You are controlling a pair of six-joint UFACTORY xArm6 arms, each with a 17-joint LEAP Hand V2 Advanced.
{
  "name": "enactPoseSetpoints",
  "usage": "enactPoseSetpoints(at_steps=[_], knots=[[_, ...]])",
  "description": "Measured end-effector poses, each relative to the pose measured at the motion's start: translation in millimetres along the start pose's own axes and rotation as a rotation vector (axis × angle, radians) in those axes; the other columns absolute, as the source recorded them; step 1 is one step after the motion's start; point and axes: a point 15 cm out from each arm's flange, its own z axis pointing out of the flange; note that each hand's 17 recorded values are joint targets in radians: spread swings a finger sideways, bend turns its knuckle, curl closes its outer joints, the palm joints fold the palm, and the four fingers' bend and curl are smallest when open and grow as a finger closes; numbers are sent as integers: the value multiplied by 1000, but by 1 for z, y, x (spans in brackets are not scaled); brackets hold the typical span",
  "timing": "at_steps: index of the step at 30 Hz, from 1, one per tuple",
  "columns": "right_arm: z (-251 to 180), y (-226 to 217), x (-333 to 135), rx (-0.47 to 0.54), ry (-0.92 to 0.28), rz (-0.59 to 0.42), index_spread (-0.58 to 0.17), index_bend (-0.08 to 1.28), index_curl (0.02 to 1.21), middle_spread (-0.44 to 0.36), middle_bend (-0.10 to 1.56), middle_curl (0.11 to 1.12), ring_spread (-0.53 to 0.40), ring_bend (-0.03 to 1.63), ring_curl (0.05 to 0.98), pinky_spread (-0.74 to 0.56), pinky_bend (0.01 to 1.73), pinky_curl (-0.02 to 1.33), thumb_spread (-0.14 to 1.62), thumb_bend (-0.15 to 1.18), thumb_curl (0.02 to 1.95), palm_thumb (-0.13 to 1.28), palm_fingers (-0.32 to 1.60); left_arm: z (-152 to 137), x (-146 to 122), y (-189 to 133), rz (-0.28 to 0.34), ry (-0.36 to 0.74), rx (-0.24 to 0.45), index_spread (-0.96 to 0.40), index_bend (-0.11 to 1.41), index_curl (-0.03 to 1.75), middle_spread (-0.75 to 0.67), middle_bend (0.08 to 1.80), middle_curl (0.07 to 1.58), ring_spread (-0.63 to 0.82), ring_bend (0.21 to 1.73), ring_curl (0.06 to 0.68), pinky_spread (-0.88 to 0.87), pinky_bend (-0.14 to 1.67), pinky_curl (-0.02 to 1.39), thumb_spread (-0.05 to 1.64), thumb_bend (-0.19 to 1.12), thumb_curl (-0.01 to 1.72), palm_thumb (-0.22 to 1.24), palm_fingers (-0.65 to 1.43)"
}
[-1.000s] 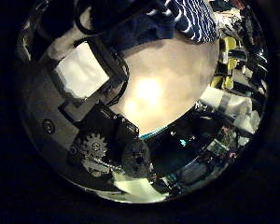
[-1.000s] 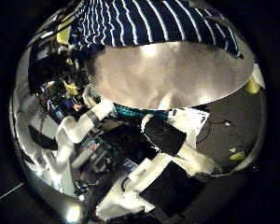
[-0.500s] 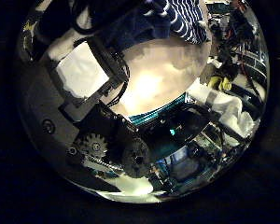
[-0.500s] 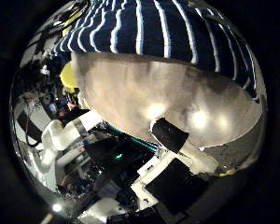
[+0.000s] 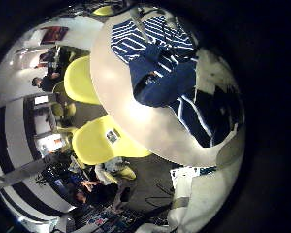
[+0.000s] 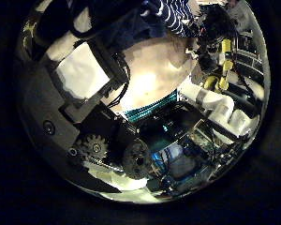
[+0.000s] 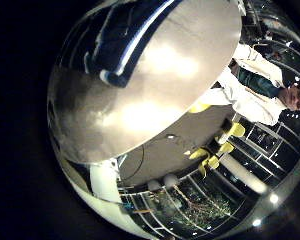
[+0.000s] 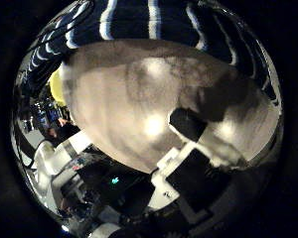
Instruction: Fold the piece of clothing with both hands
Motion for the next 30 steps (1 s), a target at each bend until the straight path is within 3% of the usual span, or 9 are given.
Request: enactPoseSetpoints(at_steps=[3, 4, 7, 10, 14, 18, 30], knots=[[-2, -5, 0, 20, 0, 7, -329, 154, 328, -217, 489, 520, -308, 954, 370, -312, 778, 260, 987, -15, 407, 752, 713, -4, -1, 0, 1, 0, 3, -696, 178, 1030, -616, 784, 834, -526, 1123, 479, -663, 1111, 578, 1080, -17, 511, 821, 1063], [-3, -8, 1, 35, 2, 15, -352, 182, 339, -236, 531, 545, -317, 1006, 395, -342, 845, 288, 985, -4, 415, 783, 836, -5, -1, 0, 1, 0, 4, -696, 178, 1034, -617, 783, 835, -526, 1123, 480, -663, 1111, 578, 1080, -17, 511, 821, 1063], [-9, -21, 1, 91, 6, 38, -404, 248, 385, -272, 614, 612, -332, 1053, 439, -399, 951, 344, 981, -3, 431, 845, 953, -6, -2, 1, 2, 0, -1, -700, 174, 1054, -620, 780, 840, -526, 1123, 481, -664, 1112, 577, 1081, -17, 513, 821, 1062], [-22, -38, 3, 179, 10, 57, -447, 463, 496, -288, 747, 698, -321, 1101, 492, -377, 1061, 419, 993, -3, 447, 904, 1194, -7, -2, 3, 9, 2, -4, -702, 171, 1075, -624, 778, 846, -528, 1120, 482, -668, 1117, 579, 1080, -17, 515, 821, 1059], [-41, -55, 6, 297, 12, 83, -456, 731, 646, -282, 916, 798, -311, 1179, 559, -340, 1154, 500, 1021, -9, 460, 937, 1178, -7, -3, 6, 6, 3, -6, -700, 168, 1096, -627, 776, 853, -531, 1123, 484, -669, 1119, 580, 1081, -15, 519, 823, 1057], [-41, -49, 5, 326, 12, 93, -426, 925, 774, -265, 1065, 878, -300, 1263, 629, -301, 1240, 587, 1098, 17, 500, 1001, 1095, -10, -5, 9, 8, 2, -3, -698, 167, 1114, -630, 769, 858, -532, 1125, 486, -669, 1122, 581, 1082, -16, 522, 824, 1053], [-73, -1, 11, 269, 23, 85, -359, 1077, 924, -229, 1224, 963, -281, 1379, 760, -225, 1324, 795, 1184, -6, 582, 1014, 960, -16, -13, 27, 23, 7, -23, -689, 160, 1144, -637, 763, 874, -533, 1129, 490, -670, 1123, 583, 1082, -16, 528, 823, 1045]])
